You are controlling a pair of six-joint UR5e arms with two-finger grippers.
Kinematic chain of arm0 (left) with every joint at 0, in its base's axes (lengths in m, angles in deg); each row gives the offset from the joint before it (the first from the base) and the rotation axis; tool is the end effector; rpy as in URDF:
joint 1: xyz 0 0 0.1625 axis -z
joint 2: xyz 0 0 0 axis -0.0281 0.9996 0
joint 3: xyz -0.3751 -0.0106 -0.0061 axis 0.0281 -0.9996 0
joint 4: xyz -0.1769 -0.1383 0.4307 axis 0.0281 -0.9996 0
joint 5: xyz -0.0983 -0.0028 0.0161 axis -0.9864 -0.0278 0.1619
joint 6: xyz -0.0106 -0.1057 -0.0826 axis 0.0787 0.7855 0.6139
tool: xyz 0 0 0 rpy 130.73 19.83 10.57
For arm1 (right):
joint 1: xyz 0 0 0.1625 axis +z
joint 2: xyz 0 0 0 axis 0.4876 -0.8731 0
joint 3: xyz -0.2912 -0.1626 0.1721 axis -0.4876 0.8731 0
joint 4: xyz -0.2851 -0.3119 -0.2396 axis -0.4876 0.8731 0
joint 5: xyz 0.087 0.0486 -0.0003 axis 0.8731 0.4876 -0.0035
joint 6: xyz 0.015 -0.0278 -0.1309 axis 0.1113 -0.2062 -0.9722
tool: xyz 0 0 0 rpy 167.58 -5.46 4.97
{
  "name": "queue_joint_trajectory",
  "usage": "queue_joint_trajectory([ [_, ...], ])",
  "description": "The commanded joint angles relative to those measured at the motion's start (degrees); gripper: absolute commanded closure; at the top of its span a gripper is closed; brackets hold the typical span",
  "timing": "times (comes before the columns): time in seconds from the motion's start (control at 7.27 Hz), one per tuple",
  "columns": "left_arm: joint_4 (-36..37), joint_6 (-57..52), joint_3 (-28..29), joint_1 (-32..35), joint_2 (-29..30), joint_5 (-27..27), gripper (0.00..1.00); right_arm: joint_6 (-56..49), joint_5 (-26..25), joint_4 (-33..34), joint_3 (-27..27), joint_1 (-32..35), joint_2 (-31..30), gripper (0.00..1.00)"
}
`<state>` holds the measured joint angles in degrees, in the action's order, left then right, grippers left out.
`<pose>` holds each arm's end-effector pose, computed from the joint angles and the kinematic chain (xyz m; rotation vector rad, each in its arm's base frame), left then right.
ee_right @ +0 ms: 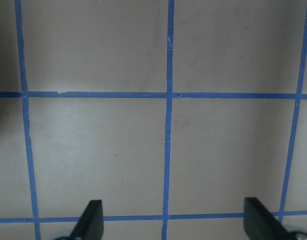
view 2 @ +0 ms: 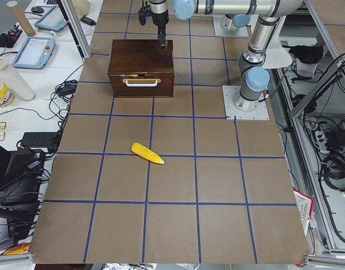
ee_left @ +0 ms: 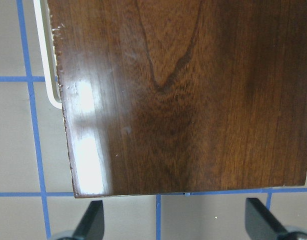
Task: Open drawer and put corn inside
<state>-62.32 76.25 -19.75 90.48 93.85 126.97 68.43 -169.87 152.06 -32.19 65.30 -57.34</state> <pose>-0.1255 -0.5757 0.3875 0.0288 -3.1110 -0.1419 0.1712 -0.5818 0.3509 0.0349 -3.0783 -0.0632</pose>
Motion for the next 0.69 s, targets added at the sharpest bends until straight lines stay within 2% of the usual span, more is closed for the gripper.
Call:
queue_joint_trajectory([
  [0.0, 0.09, -0.04, -0.07, -0.01, 0.06, 0.00, 0.00, 0.00, 0.00, -0.05, 0.00, 0.00, 0.00, 0.00],
  [0.55, -0.08, -0.91, 0.02, -0.19, -0.38, 0.26, 0.00, 0.00, 0.00, -0.05, 0.00, 0.00, 0.00, 0.00],
])
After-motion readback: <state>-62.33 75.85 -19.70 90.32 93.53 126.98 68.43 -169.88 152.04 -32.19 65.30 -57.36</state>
